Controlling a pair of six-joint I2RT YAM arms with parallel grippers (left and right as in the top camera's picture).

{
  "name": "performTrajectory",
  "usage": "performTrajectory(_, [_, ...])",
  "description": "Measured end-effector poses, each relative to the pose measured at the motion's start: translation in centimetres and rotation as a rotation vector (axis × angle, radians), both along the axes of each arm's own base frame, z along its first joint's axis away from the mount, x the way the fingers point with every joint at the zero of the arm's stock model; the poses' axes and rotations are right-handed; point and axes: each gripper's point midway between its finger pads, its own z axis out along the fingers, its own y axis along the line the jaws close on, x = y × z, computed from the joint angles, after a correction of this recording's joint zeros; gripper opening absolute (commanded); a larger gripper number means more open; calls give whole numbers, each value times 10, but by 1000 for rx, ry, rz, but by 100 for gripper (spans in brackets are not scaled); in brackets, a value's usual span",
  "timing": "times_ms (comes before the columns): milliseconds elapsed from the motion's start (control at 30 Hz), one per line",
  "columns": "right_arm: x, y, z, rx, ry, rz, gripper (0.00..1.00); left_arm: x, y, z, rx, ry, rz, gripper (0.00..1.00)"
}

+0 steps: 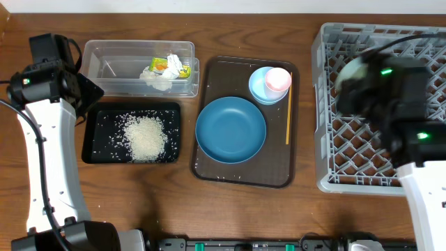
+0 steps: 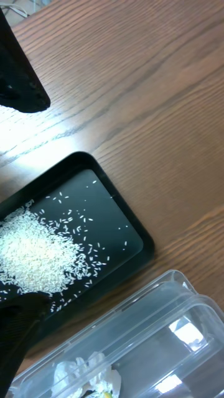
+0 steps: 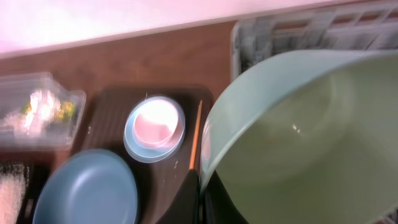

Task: Sort waste into correct bins and load items into the dishwasher rack
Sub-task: 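Lower the green bowl upside down into the rack's top row, release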

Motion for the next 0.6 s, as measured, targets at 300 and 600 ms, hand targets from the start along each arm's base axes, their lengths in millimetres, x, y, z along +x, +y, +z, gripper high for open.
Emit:
performTrajectory(300, [73, -54, -6, 150, -147, 27, 1, 0, 0, 0, 0, 0, 0, 94])
performTrajectory(600, [128, -68, -39, 268, -255, 169, 1, 0, 0, 0, 0, 0, 0, 94])
